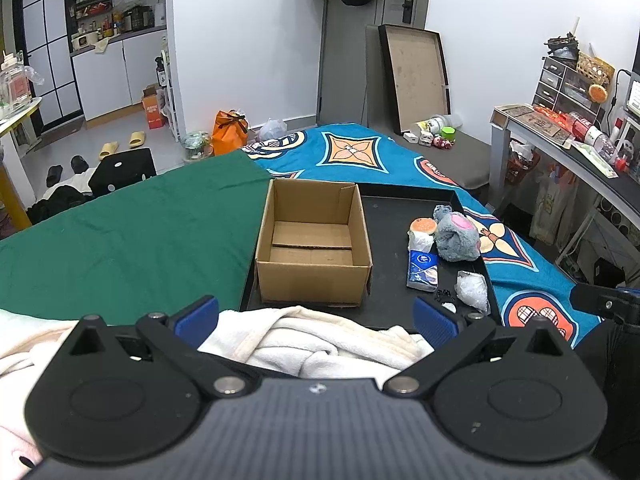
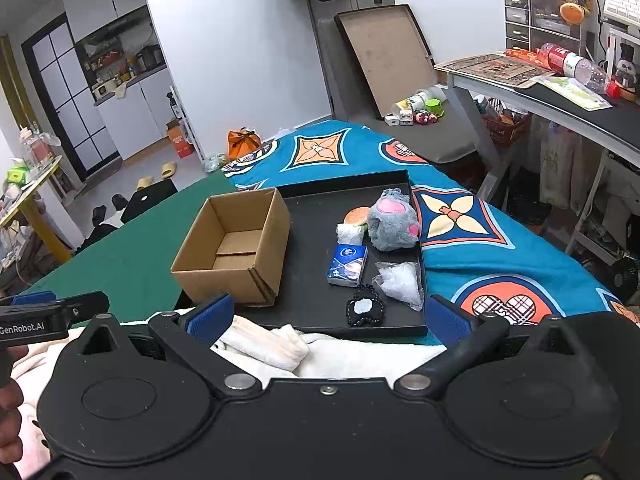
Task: Organize soft objects
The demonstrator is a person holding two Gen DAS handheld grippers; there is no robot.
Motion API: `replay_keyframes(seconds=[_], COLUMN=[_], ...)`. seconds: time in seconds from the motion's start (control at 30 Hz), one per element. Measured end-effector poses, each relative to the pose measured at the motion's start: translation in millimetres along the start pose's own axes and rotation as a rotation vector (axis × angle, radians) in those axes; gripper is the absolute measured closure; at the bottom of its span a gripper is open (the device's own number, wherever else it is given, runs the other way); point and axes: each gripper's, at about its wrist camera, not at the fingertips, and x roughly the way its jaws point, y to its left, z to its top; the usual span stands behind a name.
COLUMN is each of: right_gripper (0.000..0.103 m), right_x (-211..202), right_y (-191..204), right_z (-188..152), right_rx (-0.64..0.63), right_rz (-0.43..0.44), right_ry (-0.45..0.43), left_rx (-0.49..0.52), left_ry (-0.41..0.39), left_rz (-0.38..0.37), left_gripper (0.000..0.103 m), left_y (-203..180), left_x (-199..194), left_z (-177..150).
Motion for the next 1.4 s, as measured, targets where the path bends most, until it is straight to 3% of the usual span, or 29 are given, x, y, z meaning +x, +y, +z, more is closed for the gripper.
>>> replay_keyframes(seconds=[1.4], right_gripper=[0.0], right_x=[0.8], right_y=[4.4], right_z=[1.1], right_rx=[-0.024], right_rz=[-0.014], right_ry=[0.009], left_rx=[-0.006], left_ry=[0.003], left_rz=[0.0], left_gripper=[0.001], left_y=[4.0], left_x=[0.5], left_z=[-5.5])
